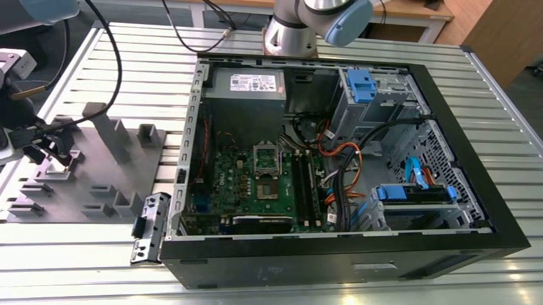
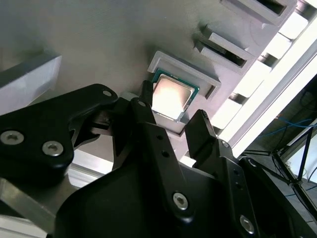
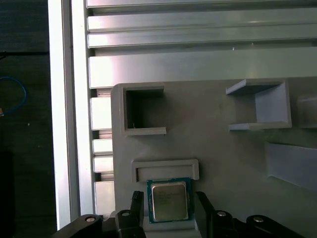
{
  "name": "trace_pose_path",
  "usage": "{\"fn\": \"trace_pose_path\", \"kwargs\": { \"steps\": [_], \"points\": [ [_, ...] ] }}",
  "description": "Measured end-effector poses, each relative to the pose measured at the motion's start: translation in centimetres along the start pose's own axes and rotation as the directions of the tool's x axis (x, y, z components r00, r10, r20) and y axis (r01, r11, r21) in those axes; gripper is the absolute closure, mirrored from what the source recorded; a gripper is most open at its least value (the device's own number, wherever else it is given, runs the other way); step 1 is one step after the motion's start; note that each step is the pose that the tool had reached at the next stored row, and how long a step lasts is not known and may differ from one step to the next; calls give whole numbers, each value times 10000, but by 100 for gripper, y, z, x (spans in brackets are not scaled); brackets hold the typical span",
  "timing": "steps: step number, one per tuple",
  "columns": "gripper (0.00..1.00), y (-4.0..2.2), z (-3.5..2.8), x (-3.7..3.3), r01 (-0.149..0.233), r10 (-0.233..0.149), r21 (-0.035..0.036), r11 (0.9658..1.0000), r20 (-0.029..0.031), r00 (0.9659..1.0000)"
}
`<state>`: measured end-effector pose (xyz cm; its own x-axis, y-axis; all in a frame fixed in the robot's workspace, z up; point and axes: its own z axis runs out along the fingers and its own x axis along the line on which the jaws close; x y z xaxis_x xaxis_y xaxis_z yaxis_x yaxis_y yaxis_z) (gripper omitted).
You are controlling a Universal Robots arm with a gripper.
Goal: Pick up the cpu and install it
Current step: 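Pick up the cpu and move it towards the insertion slot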
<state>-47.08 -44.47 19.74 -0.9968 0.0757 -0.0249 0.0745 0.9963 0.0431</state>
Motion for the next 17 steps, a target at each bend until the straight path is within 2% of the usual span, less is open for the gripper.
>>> {"fn": "trace_pose_path", "kwargs": {
  "steps": [6, 9, 13, 17],
  "points": [
    [47, -1, 50, -3, 3, -3, 0, 10000, -1, 10000],
    [47, -2, 70, -8, 131, -131, -6, 9999, -5, 9999],
    [47, -3, 85, -10, 349, -349, -11, 9994, -15, 9994],
    [47, -3, 88, -11, 363, -363, -11, 9993, -17, 9993]
  ]
}}
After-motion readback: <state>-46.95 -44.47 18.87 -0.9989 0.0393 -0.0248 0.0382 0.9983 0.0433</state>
